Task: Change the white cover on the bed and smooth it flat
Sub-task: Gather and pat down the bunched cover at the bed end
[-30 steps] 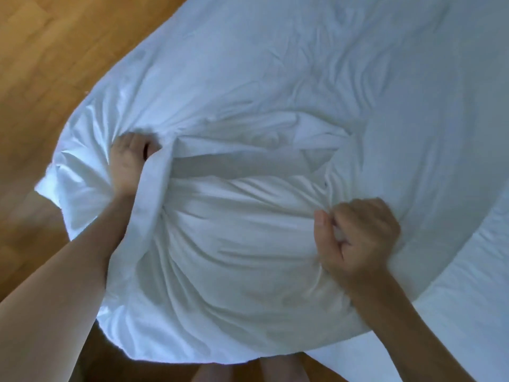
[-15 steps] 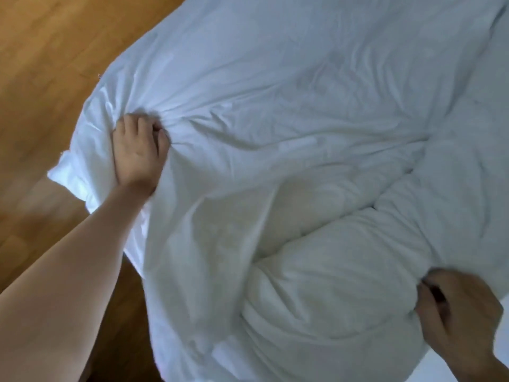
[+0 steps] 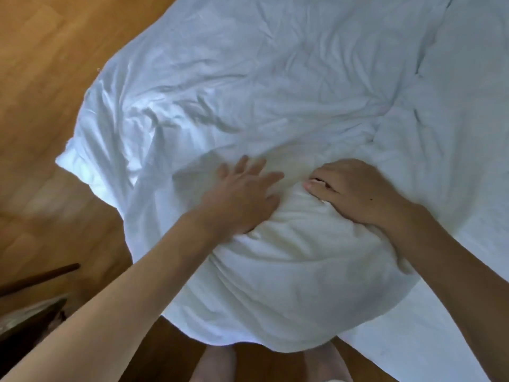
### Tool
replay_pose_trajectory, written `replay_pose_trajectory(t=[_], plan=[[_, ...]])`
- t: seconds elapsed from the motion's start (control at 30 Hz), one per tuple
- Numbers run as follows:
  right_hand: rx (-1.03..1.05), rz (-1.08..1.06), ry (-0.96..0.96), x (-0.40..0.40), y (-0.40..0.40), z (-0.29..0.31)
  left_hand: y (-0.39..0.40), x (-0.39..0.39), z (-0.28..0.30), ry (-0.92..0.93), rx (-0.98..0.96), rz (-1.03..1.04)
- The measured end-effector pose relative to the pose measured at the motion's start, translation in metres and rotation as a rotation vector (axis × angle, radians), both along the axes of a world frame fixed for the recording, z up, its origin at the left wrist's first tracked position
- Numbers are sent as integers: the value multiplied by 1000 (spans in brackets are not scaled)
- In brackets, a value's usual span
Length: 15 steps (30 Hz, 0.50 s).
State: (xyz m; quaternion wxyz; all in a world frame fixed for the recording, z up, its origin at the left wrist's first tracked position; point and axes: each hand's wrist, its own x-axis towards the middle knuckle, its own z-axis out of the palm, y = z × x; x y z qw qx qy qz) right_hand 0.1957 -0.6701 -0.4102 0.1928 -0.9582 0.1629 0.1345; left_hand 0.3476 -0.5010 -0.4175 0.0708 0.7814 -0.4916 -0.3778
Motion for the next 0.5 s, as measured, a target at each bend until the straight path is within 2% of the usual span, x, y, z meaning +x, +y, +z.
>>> replay_pose_trajectory(t=[0.07,0.13,0.2,0.33,0.43,0.5], plan=[[-46,61,47,-9,1,-2,11,-8,-33,-15,143,26],[-77,102,87,-21,6,-5,26,-6,-59,-10,87,137],[-95,54,64,-41,13,-4,37,-8,-75,-1,-6,246],[-147,-50,-318,-109,12,-3,40,-14,-87,-59,-31,333],[-217,-45,-517,-175,5,7,34,-12,-91,-116,11,375],[-290,-55,-558,-235,-5,15,31,-15,-95,-157,39,380]])
